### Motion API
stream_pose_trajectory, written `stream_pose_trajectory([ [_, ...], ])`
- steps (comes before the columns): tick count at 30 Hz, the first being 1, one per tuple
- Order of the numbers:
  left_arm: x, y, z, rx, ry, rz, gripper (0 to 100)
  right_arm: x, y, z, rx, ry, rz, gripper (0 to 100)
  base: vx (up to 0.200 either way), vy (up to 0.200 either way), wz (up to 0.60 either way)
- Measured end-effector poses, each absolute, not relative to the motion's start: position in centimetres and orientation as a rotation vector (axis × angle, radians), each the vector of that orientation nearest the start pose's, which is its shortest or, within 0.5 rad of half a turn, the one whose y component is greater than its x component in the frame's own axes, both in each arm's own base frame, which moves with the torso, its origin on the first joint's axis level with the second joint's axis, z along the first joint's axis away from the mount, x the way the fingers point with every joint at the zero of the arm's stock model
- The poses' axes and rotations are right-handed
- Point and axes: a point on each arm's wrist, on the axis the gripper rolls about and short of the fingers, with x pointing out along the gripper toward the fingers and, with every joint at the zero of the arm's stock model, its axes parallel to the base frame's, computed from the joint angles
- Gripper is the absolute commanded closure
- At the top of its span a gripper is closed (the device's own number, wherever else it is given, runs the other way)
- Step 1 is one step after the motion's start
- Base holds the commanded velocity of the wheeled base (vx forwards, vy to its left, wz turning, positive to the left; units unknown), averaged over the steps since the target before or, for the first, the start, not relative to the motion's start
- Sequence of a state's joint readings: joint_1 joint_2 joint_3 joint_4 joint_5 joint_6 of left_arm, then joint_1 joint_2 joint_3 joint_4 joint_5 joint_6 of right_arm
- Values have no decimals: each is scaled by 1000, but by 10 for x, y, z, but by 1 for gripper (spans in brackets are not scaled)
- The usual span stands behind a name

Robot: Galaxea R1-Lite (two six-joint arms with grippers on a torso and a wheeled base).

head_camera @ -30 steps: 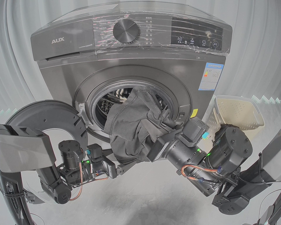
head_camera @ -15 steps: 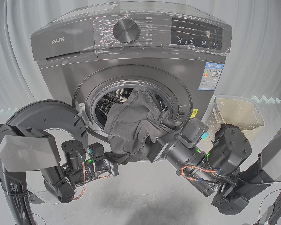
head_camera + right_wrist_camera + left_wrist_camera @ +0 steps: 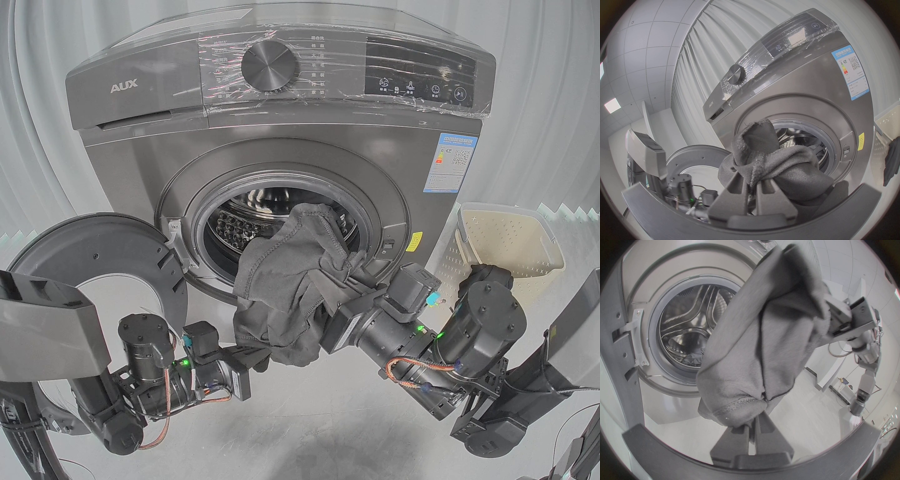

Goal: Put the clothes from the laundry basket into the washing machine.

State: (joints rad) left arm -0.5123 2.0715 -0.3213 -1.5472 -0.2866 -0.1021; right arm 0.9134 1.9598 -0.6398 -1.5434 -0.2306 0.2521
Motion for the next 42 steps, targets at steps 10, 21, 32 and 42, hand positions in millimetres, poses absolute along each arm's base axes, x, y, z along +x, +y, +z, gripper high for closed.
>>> stream_pose_trajectory([
  [10,220,-139,87,-69,169,-840,100,211,255,124,320,-26,676,0,0,0,0],
  [21,223,-139,110,-97,68,-839,100,201,248,93,242,91,667,0,0,0,0],
  [32,227,-140,117,-113,40,-829,100,173,221,54,109,289,701,0,0,0,0],
  [42,229,-141,121,-117,17,-808,100,156,217,30,22,400,735,0,0,0,0],
])
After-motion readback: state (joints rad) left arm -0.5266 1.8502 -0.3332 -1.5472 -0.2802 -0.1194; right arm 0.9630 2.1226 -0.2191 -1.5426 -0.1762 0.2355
